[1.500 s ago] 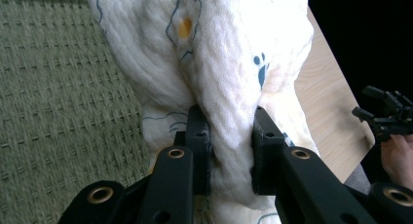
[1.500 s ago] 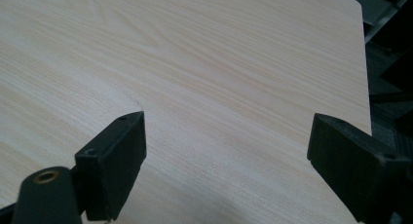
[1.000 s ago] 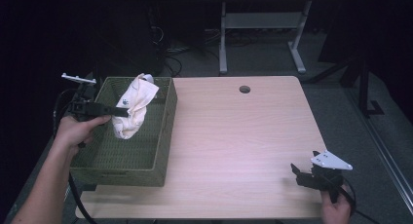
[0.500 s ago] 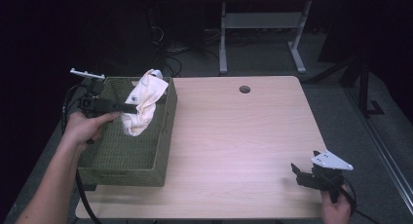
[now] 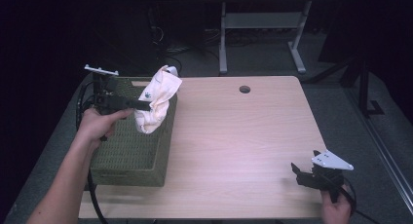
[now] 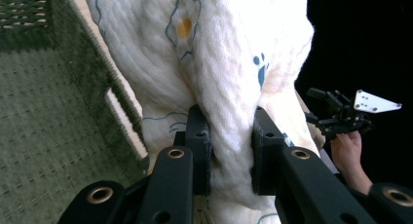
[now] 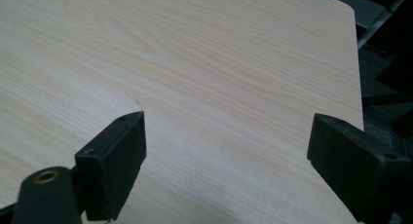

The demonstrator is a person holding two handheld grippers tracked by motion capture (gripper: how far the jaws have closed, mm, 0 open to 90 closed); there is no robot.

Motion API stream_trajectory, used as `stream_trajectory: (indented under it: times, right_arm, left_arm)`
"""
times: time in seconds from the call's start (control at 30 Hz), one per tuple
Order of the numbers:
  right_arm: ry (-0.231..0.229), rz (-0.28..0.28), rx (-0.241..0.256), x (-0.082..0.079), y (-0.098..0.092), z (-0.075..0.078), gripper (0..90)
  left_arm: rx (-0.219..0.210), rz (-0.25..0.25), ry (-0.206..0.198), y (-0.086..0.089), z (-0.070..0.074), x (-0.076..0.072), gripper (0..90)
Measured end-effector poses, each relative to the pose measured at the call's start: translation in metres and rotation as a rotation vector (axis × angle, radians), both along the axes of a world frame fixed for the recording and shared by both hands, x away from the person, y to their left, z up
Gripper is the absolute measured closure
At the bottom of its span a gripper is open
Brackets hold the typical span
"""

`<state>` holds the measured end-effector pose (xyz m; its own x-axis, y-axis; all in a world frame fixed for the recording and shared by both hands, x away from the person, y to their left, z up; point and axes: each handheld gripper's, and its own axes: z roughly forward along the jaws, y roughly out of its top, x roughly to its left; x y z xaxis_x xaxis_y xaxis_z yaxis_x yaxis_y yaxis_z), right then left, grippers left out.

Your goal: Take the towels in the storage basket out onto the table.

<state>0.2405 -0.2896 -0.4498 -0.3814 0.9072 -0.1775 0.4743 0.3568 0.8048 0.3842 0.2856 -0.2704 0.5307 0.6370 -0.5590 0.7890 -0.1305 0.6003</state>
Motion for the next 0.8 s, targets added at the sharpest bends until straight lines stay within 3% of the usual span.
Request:
stream_trajectory:
  times: [0.33,0.8]
  right_arm:
    - [-0.005,0.002,0.002,0.000,0.000,0.001,13.9]
    - [-0.011,0.001,0.005,-0.001,0.000,0.002,13.9]
  left_arm:
    - [0.006,-0.030,0.000,-0.024,0.002,0.005,73.9]
    - [0.021,-0.104,0.017,-0.069,-0.007,0.015,74.0]
